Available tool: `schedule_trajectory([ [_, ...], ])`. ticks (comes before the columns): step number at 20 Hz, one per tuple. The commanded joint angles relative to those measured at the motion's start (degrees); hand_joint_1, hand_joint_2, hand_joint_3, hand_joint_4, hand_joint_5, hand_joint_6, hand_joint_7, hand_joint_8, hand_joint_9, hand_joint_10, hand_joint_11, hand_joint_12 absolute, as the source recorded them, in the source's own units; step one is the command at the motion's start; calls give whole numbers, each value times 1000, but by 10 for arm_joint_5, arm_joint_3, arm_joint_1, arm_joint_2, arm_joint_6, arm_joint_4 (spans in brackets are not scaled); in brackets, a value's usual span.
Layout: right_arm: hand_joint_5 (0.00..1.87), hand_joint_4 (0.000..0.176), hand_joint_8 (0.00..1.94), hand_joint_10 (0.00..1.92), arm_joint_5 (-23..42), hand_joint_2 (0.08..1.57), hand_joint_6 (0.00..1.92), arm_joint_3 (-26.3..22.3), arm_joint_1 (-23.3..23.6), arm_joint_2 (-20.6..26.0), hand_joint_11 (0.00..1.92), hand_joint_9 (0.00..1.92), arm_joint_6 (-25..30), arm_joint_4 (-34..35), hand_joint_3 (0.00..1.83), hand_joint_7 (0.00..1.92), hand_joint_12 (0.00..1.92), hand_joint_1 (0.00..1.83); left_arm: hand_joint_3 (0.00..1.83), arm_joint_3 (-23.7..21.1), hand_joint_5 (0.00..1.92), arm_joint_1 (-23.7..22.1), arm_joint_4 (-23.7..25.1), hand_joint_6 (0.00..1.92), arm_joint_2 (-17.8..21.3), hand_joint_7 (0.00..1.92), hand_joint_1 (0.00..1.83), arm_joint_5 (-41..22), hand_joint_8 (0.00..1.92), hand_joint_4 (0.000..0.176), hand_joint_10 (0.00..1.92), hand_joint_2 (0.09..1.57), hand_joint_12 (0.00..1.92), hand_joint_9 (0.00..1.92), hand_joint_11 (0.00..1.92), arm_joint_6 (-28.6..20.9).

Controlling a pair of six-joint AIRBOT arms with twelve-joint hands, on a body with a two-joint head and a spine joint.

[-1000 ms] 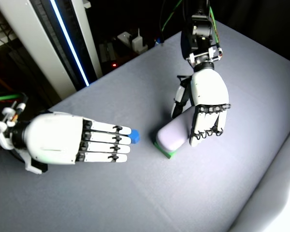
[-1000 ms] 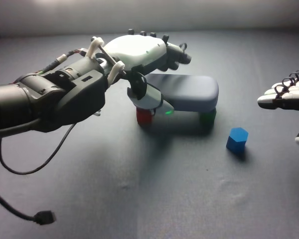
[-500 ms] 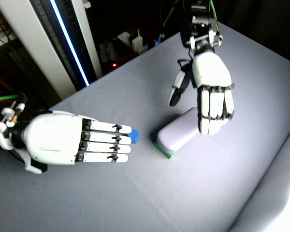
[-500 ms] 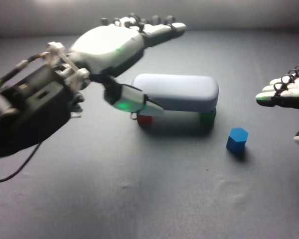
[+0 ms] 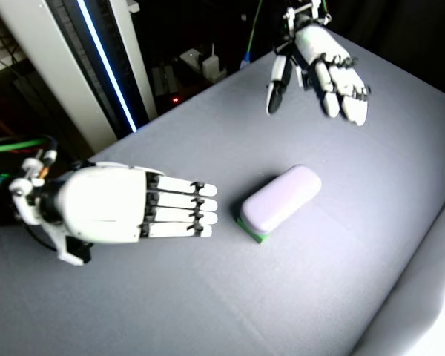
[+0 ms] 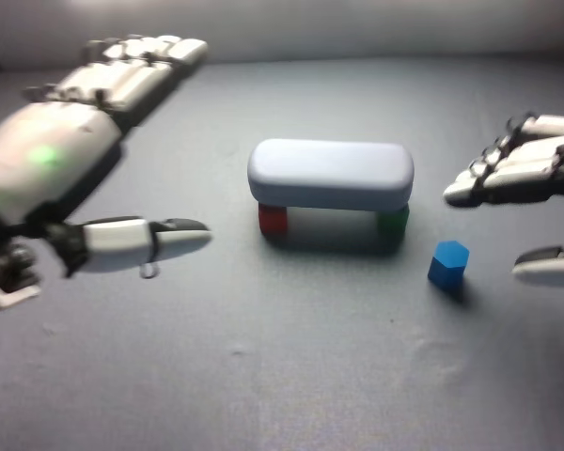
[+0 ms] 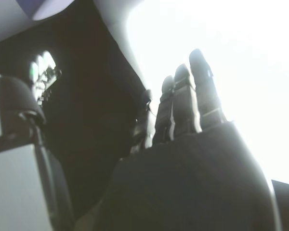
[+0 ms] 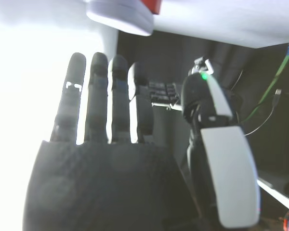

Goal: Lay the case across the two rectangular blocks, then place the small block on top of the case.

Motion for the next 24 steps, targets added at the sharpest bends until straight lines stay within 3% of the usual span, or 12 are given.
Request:
schedule_trajectory([
  [1, 456, 0, 0, 2, 29, 1269, 0, 5, 15, -4, 271, 494, 10, 4, 0, 458, 673, 662, 3, -7, 1, 7, 2, 0, 11, 0, 615, -107, 0, 59, 0, 962, 0, 0, 0, -3],
  [4, 424, 0, 0, 0, -4, 1227, 0, 23, 37, -23, 232, 465, 45, -49, 3, 411, 744, 753, 0, -29, 27, 50, -12, 9, 34, 0, 632, -147, 0, 62, 0, 930, 28, 0, 63, -6],
  [5, 352, 39, 0, 1, -15, 1238, 0, 25, 41, -28, 193, 461, 47, -60, 0, 369, 900, 737, 0, -33, 45, 59, -18, 12, 36, 0, 681, -155, 0, 61, 0, 909, 45, 0, 95, -7],
  [6, 339, 25, 4, 17, -25, 1221, 0, 27, 45, -34, 276, 571, 47, -70, 0, 415, 1034, 810, 0, -35, 40, 66, -21, 6, 37, 0, 704, -155, 0, 55, 0, 915, 49, 0, 91, -8],
  [7, 339, 25, 4, 17, -32, 1221, 0, 30, 48, -40, 276, 571, 47, -75, 0, 415, 1034, 810, 0, -35, 40, 68, -21, 6, 37, 0, 704, -147, 0, 55, 0, 915, 49, 0, 91, -8],
  [9, 396, 0, 4, 8, -46, 1180, 2, 38, 53, -51, 373, 616, 47, -82, 0, 488, 862, 905, 3, -35, 56, 71, -21, 9, 32, 0, 716, -137, 0, 20, 0, 936, 27, 0, 30, -11],
  [10, 428, 0, 0, 0, -54, 1165, 8, 42, 54, -56, 374, 606, 47, -85, 0, 481, 834, 941, 4, -35, 60, 72, -21, 8, 32, 0, 720, -137, 0, 30, 0, 941, 24, 0, 18, -15],
  [14, 452, 0, 3, 23, -85, 1142, 2, 60, 61, -77, 465, 704, 46, -99, 0, 465, 953, 975, 3, -33, 42, 72, -14, 3, 29, 0, 732, -129, 0, 33, 0, 946, 21, 0, 46, -24],
  [15, 504, 0, 6, 9, -90, 1102, 5, 63, 63, -81, 407, 689, 46, -101, 0, 504, 957, 1057, 0, -31, 51, 72, -11, 5, 27, 7, 688, -125, 3, 77, 0, 929, 26, 0, 54, -30],
  [21, 596, 0, 11, 15, -106, 1095, 14, 74, 70, -94, 378, 740, 46, -111, 0, 589, 1054, 1036, 0, -23, 56, 69, 0, 3, 17, 12, 732, -112, 2, 70, 0, 919, 16, 0, 18, -46],
  [23, 723, 0, 18, 30, -106, 1074, 12, 74, 72, -96, 400, 807, 46, -115, 0, 702, 1075, 1081, 0, -22, 68, 68, 2, 5, 17, 23, 768, -111, 5, 49, 4, 923, 26, 10, 34, -46],
  [24, 723, 0, 18, 30, -106, 1074, 12, 74, 73, -98, 400, 807, 46, -118, 0, 702, 1075, 1081, 0, -22, 68, 68, 2, 5, 16, 23, 768, -111, 5, 49, 4, 923, 26, 10, 34, -46],
])
